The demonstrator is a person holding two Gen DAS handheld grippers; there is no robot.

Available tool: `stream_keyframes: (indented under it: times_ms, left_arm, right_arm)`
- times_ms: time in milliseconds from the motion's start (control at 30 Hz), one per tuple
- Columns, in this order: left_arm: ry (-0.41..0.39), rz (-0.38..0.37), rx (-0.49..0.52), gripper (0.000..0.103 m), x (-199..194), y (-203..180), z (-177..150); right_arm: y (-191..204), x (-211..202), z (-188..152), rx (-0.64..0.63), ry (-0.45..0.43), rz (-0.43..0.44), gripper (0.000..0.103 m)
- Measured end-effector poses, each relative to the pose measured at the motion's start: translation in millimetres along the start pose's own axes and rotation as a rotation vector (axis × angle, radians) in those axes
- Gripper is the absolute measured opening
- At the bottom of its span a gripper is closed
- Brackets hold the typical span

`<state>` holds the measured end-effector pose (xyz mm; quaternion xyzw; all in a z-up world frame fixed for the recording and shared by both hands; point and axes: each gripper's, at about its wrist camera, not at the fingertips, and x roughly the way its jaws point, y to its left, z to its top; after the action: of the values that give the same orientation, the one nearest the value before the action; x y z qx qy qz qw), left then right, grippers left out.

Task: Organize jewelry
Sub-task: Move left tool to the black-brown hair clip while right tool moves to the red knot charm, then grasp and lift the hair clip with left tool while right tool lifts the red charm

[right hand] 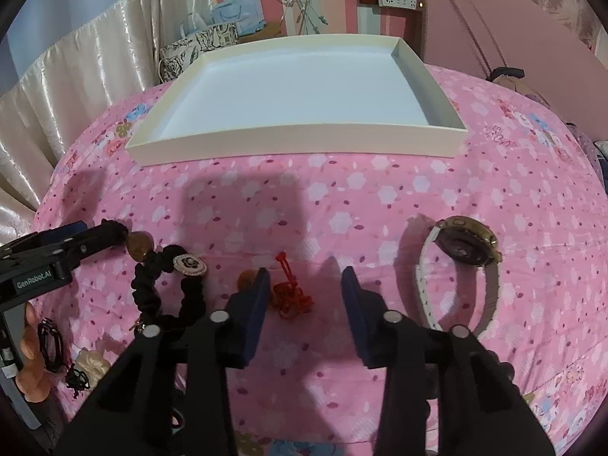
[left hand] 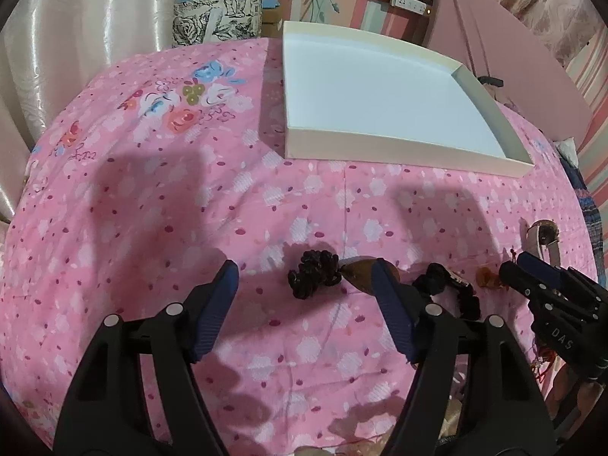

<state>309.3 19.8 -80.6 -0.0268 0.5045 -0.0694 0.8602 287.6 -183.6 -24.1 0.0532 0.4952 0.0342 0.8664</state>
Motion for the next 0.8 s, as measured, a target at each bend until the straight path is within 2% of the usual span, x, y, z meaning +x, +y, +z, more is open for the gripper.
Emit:
stream_keyframes:
  times_ms: [67,200,367,500,633,733,800]
  left_arm:
    - [0.018,0.008,-0.005,0.070,6.1,1.1,1.6]
    - [0.037,-0.001,-0.020,0.058,12.6,4.9,1.8]
    - [0.028,-0.015,-0.015,0.055,15.1,1.8,5.8]
    - [0.028,-0.014,-0.016,0.045,18.0,0.1,7.9]
    - [0.024,-0.030,-0.013,0.044,18.5,-0.1,9.0]
    - [0.025,-0.040,-0.014,0.034,18.5,-0.4,8.0]
    - [0.029,-0.058,-0.010,0.023,17.7,-3.3,6.8]
  right_arm:
    - [-0.3,2.1,0.2,0.000,0.002,-0.005,0.034]
    - [-0.8,5.9,-1.2,0.002,0.006,0.003,0.026]
    - [1.5,8.8,-1.6,-0.001,0.005,0.011,0.021]
    - [2.8,7.6,-3.5,-0.002,0.004,0.017,0.018]
    - [1.1,7.6,-4.9,0.008,0.006,0.025,0.018]
    - [1.4,6.9,-6.3,0.003,0.004,0.025,0.013]
    - [1.8,6.9,-6.8,0.001,0.002,0.026,0.011]
